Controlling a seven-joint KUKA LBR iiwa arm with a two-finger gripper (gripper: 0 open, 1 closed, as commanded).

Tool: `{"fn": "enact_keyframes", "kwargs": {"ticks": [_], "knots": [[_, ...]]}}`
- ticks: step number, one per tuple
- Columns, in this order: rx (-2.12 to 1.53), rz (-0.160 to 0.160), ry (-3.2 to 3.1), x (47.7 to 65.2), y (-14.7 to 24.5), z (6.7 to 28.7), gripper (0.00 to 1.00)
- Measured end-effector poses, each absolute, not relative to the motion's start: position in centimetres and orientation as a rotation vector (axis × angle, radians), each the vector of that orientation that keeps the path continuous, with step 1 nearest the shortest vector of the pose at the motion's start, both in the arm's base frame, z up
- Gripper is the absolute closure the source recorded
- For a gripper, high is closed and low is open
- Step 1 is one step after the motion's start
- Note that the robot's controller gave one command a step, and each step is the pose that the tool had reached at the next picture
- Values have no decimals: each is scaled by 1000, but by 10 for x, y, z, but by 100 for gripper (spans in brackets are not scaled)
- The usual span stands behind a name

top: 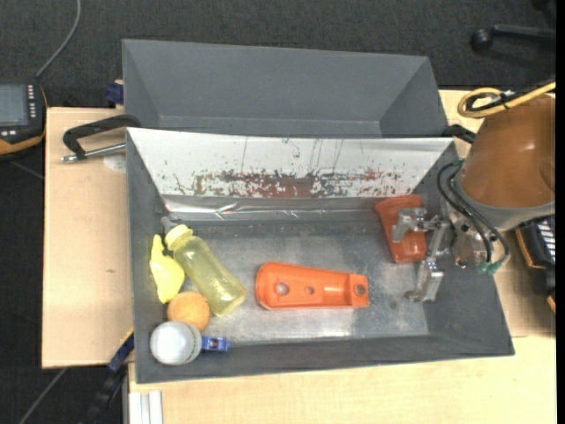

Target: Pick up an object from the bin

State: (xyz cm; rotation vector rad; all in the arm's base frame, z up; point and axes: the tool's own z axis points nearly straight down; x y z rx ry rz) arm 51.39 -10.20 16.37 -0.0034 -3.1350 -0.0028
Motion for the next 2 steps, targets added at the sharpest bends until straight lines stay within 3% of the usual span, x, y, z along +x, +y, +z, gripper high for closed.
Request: {"fn": "enact_keyframes", "kwargs": {"ticks": [1, 2], "knots": [[0, -1, -3143, 516, -102, 168, 0], [43, 0, -3145, 502, -69, 115, 0]]}}
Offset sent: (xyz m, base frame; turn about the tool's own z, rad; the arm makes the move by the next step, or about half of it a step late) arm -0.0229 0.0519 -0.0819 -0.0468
